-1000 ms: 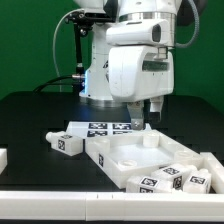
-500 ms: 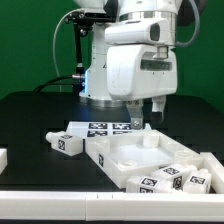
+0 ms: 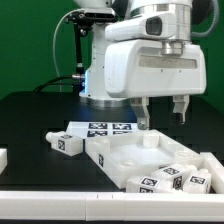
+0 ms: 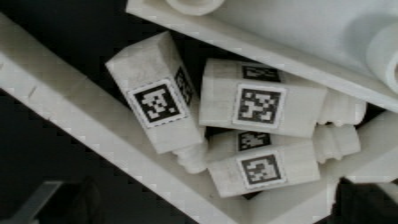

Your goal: Assemble square table

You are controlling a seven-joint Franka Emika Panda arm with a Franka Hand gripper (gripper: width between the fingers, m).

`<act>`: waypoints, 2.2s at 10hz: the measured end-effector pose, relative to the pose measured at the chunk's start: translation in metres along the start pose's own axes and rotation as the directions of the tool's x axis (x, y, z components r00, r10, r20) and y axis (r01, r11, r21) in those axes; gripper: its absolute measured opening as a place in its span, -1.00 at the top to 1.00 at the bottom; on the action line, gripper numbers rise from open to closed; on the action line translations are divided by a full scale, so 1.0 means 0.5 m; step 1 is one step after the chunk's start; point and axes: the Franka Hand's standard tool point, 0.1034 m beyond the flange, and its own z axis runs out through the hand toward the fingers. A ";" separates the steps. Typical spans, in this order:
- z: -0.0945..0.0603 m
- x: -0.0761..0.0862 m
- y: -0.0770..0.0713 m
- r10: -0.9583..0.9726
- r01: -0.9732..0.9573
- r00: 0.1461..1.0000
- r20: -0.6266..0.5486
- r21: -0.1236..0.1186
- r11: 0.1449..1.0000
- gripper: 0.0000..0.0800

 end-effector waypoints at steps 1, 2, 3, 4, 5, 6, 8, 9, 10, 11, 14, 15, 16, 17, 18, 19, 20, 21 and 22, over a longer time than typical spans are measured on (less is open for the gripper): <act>0.001 0.000 0.000 0.000 0.000 1.000 0.000 0.000 1.000 -0.62; 0.001 0.000 -0.001 0.000 0.000 1.000 0.001 0.001 1.000 -0.62; 0.001 0.000 -0.001 0.000 0.000 1.000 0.001 0.001 1.000 -0.62; 0.001 0.003 -0.001 0.026 -0.026 1.000 -0.003 -0.001 1.000 -0.62; 0.003 0.021 -0.005 0.173 -0.173 0.985 -0.013 0.001 0.985 -0.62; 0.017 0.030 0.004 0.259 -0.259 0.966 0.011 0.023 0.966 -0.62; 0.028 0.039 0.021 0.282 -0.282 0.959 0.025 0.036 0.959 -0.62; 0.029 0.039 0.019 0.282 -0.282 0.959 0.027 0.038 0.959 -0.62; 0.030 0.038 0.019 0.282 -0.283 0.959 0.028 0.038 0.958 -0.62; 0.030 0.038 0.019 0.282 -0.283 0.959 0.028 0.038 0.958 -0.62; 0.069 0.015 0.064 0.421 -0.426 0.901 0.103 0.036 0.904 -0.62; 0.074 0.010 0.077 0.472 -0.480 0.871 0.137 0.036 0.876 -0.62; 0.060 0.017 0.109 0.508 -0.530 0.837 0.203 0.072 0.845 -0.62; 0.061 0.045 0.134 0.511 -0.523 0.847 0.146 0.059 0.850 -0.62; 0.068 0.037 0.119 0.507 -0.521 0.848 0.157 0.062 0.852 -0.62; 0.071 0.033 0.122 0.510 -0.524 0.845 0.161 0.061 0.849 -0.62; 0.089 0.018 0.131 0.520 -0.537 0.835 0.181 0.059 0.842 -0.62; 0.104 0.006 0.137 0.536 -0.557 0.820 0.201 0.064 0.828 -0.62; 0.114 -0.004 0.138 0.534 -0.556 0.820 0.203 0.064 0.829 -0.62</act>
Offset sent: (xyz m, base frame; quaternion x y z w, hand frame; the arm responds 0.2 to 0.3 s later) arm 0.0000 0.0000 0.0000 0.0000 0.0000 0.0000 1.0000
